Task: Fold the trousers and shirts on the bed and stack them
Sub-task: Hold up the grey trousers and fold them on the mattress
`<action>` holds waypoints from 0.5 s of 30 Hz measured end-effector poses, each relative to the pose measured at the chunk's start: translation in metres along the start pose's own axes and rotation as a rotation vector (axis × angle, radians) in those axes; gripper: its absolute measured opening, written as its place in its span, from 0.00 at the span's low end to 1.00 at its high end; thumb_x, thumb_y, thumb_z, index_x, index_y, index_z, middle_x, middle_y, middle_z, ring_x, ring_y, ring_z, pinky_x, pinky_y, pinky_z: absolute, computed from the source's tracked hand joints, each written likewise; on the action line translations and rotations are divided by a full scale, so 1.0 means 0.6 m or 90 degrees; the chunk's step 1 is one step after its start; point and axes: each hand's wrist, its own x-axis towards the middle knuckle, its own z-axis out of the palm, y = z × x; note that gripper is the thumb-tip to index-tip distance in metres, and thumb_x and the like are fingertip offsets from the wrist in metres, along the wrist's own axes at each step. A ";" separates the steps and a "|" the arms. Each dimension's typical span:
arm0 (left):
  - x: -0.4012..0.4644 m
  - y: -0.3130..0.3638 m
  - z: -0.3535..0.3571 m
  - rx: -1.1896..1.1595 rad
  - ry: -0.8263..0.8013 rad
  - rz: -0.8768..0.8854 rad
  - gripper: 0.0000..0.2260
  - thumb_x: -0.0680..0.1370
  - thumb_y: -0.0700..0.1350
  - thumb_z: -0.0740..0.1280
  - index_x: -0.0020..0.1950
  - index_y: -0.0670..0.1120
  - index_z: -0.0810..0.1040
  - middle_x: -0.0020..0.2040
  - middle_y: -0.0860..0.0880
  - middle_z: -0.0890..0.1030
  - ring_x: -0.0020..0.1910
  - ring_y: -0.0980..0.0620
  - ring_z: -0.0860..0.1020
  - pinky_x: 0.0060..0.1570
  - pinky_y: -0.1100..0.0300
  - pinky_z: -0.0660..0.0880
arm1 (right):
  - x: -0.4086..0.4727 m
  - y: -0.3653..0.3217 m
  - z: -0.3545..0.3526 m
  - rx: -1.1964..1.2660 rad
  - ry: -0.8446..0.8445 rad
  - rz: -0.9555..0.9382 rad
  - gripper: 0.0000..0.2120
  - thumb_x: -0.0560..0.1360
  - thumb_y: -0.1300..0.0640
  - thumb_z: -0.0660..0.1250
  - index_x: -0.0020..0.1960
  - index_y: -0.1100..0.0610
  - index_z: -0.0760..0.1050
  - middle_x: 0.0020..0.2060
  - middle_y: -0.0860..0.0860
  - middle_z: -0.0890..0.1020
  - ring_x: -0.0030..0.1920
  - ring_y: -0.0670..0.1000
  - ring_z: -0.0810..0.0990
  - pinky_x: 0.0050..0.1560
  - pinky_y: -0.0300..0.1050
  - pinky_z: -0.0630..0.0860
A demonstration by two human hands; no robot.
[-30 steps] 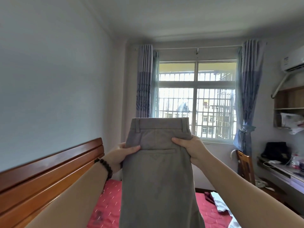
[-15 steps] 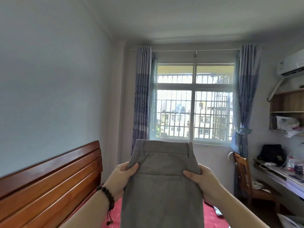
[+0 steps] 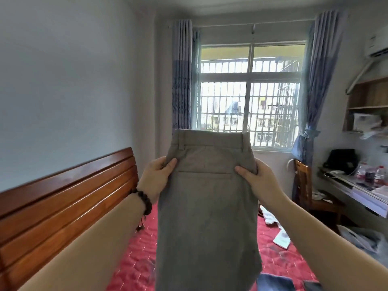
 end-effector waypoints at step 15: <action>-0.038 -0.033 0.026 0.003 0.066 -0.034 0.06 0.78 0.41 0.68 0.52 0.47 0.82 0.45 0.56 0.85 0.45 0.59 0.82 0.45 0.66 0.78 | -0.009 0.030 -0.021 0.069 -0.035 0.051 0.06 0.69 0.59 0.76 0.44 0.51 0.81 0.41 0.49 0.86 0.39 0.46 0.84 0.40 0.39 0.81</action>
